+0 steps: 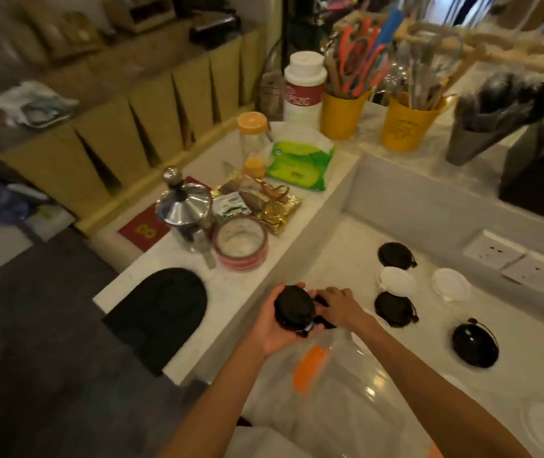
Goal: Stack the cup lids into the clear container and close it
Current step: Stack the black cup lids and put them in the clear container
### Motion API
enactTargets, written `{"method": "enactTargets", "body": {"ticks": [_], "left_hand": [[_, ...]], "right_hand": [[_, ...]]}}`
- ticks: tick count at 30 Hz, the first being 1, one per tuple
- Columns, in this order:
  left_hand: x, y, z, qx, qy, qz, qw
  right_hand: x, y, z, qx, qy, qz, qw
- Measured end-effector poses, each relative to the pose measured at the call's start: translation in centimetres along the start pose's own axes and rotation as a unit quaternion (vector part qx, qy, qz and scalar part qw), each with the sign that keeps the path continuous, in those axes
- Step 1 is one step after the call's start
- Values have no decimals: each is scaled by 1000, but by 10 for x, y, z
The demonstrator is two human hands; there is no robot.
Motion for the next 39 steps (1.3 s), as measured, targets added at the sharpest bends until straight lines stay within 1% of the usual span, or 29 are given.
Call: {"method": "enactTargets", "body": {"ticks": [1, 4, 6, 7, 8, 10, 11, 13, 14, 16, 18, 21, 24, 27, 30, 33, 35, 37, 39], "left_hand": [[3, 1, 4, 4, -1, -3, 1000], [12, 3, 12, 9, -31, -11, 999], [17, 2, 15, 10, -41, -17, 999], [18, 1, 16, 7, -34, -22, 999], [19, 0, 16, -3, -22, -28, 999], [19, 0, 16, -35, 12, -50, 998], [18, 1, 15, -56, 33, -62, 996], [15, 2, 10, -95, 62, -85, 990], [13, 3, 4, -110, 63, -93, 988], [6, -1, -12, -150, 44, -94, 983], [-3, -11, -33, -193, 14, -75, 978], [-18, -34, -66, -227, -39, -32, 973], [-30, -53, -89, -213, -68, 10, 975], [-37, -62, -99, -209, -76, 23, 975], [-39, -67, -105, -243, -71, 27, 967], [-40, -67, -108, -274, -67, 13, 959], [-41, -64, -109, -285, -55, -11, 957], [-42, -61, -110, -287, -48, -29, 956], [-45, -56, -113, -284, -55, -45, 956]], "right_hand": [[-1, -2, -2, 29, -15, 2, 999], [-1, -4, -3, 81, -20, 7, 996], [2, -3, -4, 94, -9, 4, 995], [4, -1, -3, 82, 3, -5, 997], [6, 2, -2, 51, 20, -21, 998], [13, 10, 5, -55, 70, -57, 994], [18, 14, 12, -132, 99, -70, 984], [32, 23, 25, -297, 152, -74, 940], [42, 26, 31, -350, 165, -65, 920], [67, 32, 43, -394, 161, -44, 904], [92, 36, 54, -398, 154, -20, 904], [121, 37, 69, -377, 175, -3, 909], [140, 39, 77, -371, 201, 10, 907], [155, 44, 80, -356, 227, 10, 906], [163, 45, 80, -316, 249, 27, 915], [163, 45, 82, -291, 253, 45, 922], [160, 45, 85, -316, 250, 41, 914], [156, 43, 87, -355, 255, 25, 899], [152, 41, 89, -369, 257, 29, 893]]}}
Point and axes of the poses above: each hand's wrist, its own x-axis away from the middle knuckle, its own z-axis out of the back of the hand, y = z × x, the point moved 3 cm from there along -x, towards the middle knuckle, and after that the axes turned 3 degrees about z, right-handed, at the moved point
